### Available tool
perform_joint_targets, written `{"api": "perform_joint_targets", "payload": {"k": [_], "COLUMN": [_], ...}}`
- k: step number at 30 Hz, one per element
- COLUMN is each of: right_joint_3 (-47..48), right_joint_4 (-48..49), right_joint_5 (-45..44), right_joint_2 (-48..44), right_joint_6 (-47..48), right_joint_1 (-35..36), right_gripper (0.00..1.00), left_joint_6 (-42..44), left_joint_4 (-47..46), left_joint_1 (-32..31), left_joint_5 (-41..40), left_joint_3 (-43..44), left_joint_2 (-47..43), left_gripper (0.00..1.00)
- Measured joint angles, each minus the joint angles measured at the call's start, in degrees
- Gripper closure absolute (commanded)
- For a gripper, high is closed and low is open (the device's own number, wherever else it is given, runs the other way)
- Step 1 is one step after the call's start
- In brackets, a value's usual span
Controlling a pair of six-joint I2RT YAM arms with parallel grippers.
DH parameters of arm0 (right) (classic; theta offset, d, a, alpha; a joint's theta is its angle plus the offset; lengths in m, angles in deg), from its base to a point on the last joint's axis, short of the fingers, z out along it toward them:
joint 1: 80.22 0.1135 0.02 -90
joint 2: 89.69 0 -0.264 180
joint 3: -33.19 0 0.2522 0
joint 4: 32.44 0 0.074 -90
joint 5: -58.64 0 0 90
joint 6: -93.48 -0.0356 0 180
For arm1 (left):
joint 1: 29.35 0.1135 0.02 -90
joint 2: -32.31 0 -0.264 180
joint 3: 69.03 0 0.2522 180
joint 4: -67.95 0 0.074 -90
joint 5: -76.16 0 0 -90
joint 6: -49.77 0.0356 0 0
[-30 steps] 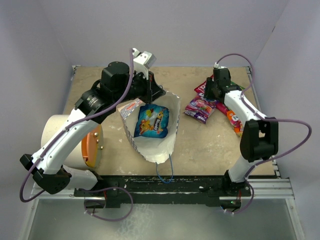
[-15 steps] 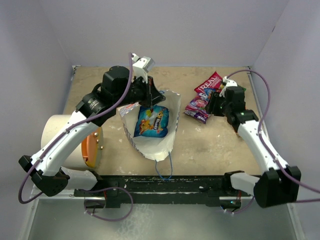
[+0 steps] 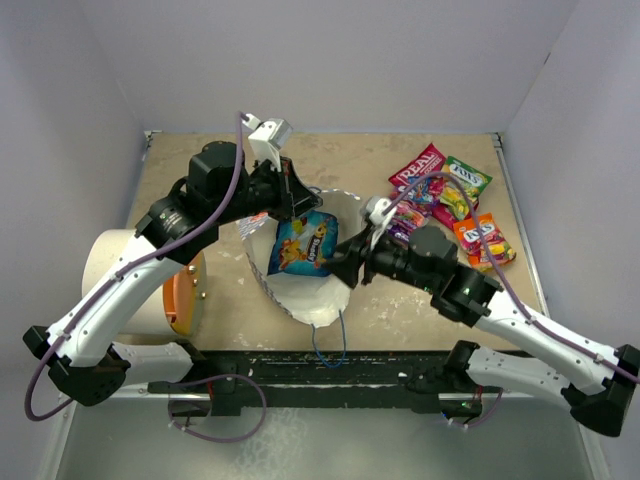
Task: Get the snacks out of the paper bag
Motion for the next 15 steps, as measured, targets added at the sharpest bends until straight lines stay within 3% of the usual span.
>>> {"api": "perform_joint_targets", "payload": {"k": [5,12,15], "right_joint_3": [0.3,3.7,1.2], "right_joint_4": [-0.3,-2.4,2.3], "right_joint_5": [-1.6,-12.3,-16.1], "right_joint_2": [2.1,16.8,20.0], "right_joint_6": [13.1,27.2,29.9], "right_joint_1": [11.6,14.6,14.6], "right_gripper": [0.44,0.43,0.43], "left_joint_6": [-0.9,-1.2,-1.2], "left_joint_4": [-0.5,-2.0,-2.9], "left_joint_1": [0.0,0.0,0.0], "left_joint_5": [0.4,0.8,1.2], "left_joint_3": [0.0,-0.4,-1.4], "left_joint_2": [0.2,0.0,-0.7], "left_gripper": [1.00,1.00,1.00]}}
